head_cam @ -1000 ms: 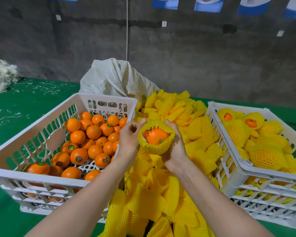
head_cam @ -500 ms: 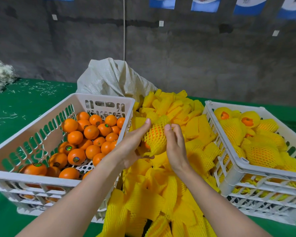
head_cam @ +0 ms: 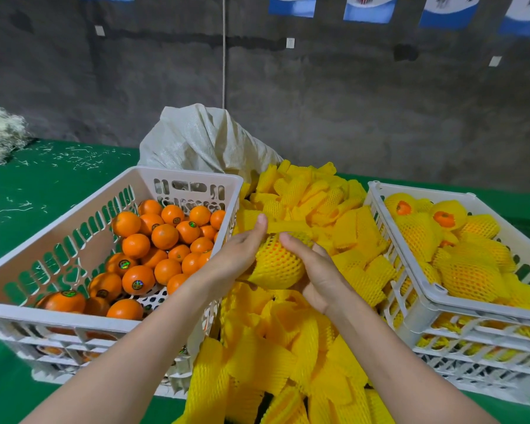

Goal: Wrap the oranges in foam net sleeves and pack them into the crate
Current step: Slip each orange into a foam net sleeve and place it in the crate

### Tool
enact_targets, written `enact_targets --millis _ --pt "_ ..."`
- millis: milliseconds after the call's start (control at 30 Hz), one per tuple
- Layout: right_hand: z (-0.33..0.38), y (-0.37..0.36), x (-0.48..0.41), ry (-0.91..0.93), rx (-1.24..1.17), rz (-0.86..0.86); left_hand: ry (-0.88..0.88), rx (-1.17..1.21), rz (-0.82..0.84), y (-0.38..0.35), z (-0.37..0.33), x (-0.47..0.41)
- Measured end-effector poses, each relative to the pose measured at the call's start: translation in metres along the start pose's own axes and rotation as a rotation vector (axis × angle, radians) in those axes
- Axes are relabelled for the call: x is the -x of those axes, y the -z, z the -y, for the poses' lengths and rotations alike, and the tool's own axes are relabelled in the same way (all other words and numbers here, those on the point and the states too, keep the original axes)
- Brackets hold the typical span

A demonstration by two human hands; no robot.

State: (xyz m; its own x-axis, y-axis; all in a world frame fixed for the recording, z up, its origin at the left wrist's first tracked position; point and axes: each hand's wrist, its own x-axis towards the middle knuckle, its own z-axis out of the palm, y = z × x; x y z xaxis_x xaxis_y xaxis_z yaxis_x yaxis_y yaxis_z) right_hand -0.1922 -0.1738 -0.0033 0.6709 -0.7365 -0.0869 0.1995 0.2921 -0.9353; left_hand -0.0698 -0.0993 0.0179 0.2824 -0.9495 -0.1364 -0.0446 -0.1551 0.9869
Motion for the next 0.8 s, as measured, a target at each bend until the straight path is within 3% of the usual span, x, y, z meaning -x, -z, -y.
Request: enact_targets --millis 133,300,367,500,800 --pt "0.002 0.006 -0.011 0.004 0.026 -0.176 -0.069 -0.09 -0.086 0.01 -0.002 0.003" --pt "0.001 0.016 -0.016 0.005 0.037 -0.28 -0.457 -0.325 -0.092 0.019 0.001 0.013" --pt "0.002 0.018 -0.016 -0.017 0.018 -0.291 -0.53 -0.481 -0.136 0.018 0.001 0.012" --pt "0.004 0.021 -0.014 -0.066 -0.019 -0.268 -0.543 -0.676 -0.171 0.015 0.001 0.006" --pt "0.002 0.022 -0.007 -0.113 -0.006 -0.152 -0.491 -0.762 -0.141 0.019 0.0 0.013"
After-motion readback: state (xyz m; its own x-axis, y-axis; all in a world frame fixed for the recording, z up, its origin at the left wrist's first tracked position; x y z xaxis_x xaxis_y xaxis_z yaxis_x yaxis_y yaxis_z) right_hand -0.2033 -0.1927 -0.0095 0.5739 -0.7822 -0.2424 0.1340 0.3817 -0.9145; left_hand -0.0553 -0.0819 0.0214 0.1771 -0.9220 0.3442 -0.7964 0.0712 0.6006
